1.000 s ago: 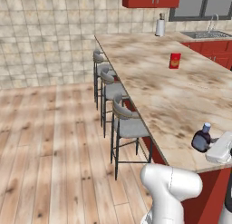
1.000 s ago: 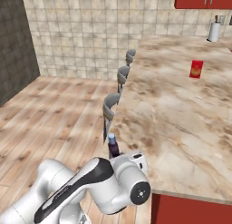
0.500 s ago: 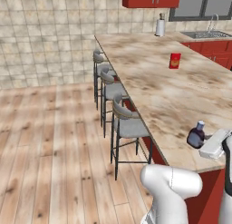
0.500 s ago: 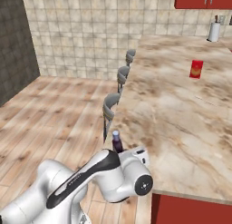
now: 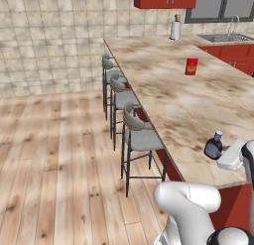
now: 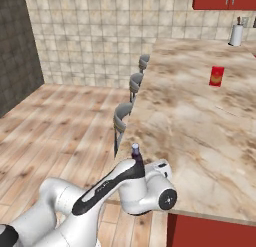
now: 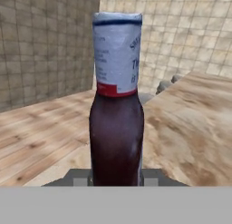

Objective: Move the condiment bottle and shaker from the cabinet to the dining counter.

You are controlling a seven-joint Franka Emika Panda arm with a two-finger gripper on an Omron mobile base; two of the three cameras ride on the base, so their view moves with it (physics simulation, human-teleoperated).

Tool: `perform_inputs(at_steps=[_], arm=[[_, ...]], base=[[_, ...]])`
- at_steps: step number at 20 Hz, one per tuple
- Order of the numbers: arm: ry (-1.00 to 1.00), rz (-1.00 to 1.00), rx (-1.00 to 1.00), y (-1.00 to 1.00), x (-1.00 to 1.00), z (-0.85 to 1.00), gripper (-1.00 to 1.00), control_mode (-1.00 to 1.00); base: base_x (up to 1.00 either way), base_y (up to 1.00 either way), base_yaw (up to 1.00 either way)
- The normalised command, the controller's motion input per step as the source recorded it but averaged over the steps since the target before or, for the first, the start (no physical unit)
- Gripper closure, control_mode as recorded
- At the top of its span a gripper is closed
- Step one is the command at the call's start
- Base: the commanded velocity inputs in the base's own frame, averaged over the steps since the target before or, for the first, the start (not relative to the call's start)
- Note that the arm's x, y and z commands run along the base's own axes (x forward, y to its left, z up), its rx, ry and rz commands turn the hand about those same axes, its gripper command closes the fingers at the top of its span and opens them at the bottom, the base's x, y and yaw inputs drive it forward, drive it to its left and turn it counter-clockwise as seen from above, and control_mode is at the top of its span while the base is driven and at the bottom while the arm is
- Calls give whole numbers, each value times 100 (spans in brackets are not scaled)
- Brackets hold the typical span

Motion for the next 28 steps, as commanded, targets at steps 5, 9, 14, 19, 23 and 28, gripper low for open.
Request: perform_inputs(at_steps=[5,9,14,19,23,28], arm=[[0,3,0,-18,23,-18,100,-100],[0,3,0,-8,21,-24,100,-100],[0,2,0,-1,18,-31,100,-100],[0,1,0,-2,18,-28,100,-100],[0,1,0,-7,18,-27,100,-100],[0,3,0,-10,21,-26,100,-100]], base=[[0,0,0],[0,0,0],[0,0,0],[0,0,0],[0,0,0],[0,0,0]])
